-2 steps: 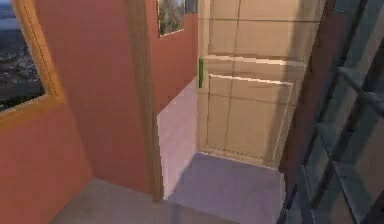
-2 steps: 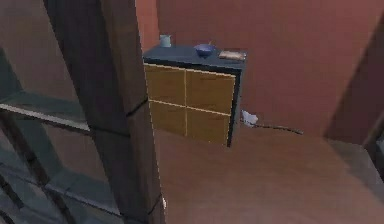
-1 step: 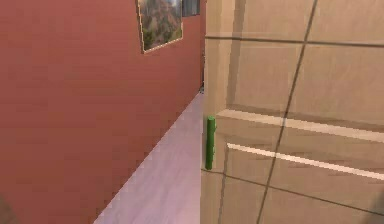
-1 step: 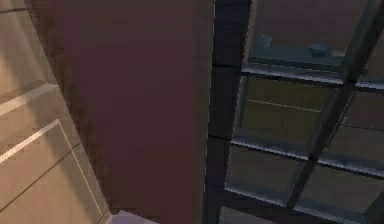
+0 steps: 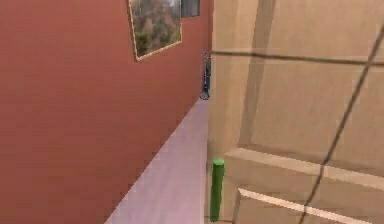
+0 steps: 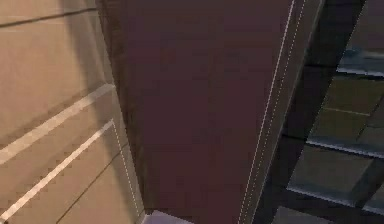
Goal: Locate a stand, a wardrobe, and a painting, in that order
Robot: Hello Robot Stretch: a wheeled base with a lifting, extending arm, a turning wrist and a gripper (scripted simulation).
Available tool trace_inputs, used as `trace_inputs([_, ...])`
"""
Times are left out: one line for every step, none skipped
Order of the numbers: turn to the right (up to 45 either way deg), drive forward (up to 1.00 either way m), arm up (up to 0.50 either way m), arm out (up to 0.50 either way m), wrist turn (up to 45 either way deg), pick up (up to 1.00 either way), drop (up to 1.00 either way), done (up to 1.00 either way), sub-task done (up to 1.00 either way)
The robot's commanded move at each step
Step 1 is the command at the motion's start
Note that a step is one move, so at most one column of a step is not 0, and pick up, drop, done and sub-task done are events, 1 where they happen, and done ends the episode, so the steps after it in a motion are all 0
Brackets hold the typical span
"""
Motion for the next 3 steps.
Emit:
trace_inputs([-24.0, 0.0, 0.0, 0.0, 0.0, 0.0, 0.0, 0.0, 0.0])
trace_inputs([0.0, 0.65, 0.0, 0.0, 0.0, 0.0, 0.0, 0.0, 0.0])
trace_inputs([45.0, 0.0, 0.0, 0.0, 0.0, 0.0, 0.0, 0.0, 0.0])
